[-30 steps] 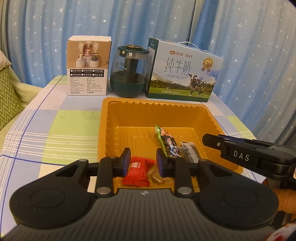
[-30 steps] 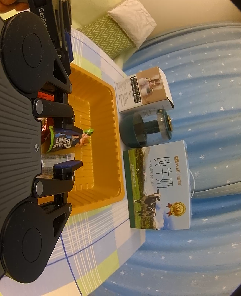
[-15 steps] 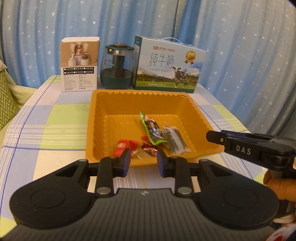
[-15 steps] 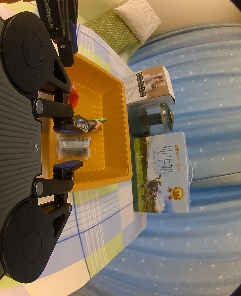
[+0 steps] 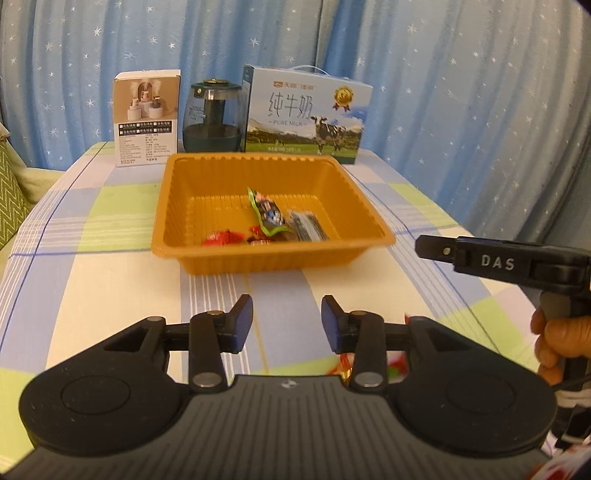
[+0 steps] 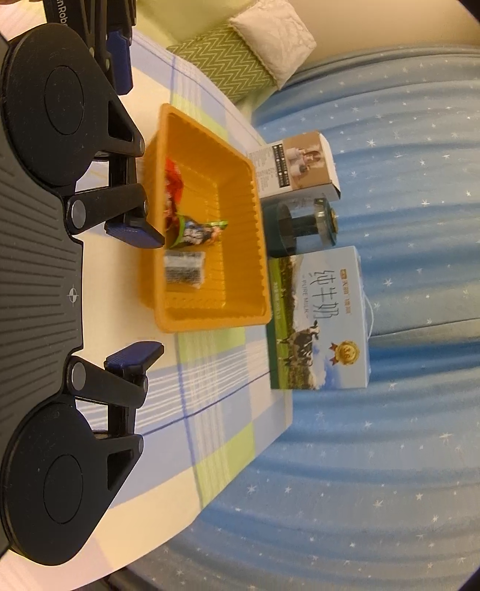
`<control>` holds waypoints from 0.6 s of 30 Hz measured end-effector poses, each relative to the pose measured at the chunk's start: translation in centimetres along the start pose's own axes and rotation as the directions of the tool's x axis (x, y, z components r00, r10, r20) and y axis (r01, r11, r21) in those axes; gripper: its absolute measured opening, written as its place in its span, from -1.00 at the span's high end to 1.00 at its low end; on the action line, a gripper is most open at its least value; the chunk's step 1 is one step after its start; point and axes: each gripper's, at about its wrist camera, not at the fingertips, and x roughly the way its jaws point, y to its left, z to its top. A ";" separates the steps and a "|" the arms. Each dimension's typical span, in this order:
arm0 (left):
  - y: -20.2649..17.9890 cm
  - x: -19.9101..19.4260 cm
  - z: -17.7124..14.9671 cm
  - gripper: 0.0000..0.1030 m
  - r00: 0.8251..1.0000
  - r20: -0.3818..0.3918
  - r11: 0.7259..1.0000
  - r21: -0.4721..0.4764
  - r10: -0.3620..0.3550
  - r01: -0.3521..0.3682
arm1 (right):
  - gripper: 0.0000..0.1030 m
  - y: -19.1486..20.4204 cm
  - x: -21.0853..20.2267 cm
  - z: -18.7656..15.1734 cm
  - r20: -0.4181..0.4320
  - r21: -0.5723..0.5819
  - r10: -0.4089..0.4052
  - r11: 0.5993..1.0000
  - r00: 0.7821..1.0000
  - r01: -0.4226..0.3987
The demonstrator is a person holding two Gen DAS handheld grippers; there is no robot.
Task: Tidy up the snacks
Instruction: 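Move both tools back to the candies and grasp a yellow candy with left tool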
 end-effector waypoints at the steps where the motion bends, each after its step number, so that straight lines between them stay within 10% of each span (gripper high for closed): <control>1: -0.1 -0.2 -0.5 0.23 1.000 -0.004 1.000 0.004 0.003 -0.003 | -0.09 -0.2 -0.4 -0.5 -0.006 0.004 -0.001 1.000 1.000 0.001; 18: -1.3 0.1 -6.8 0.21 0.994 -0.105 0.997 0.075 -0.019 0.027 | -0.09 -2.1 -3.5 -7.2 -0.118 0.018 -0.051 0.998 0.992 0.053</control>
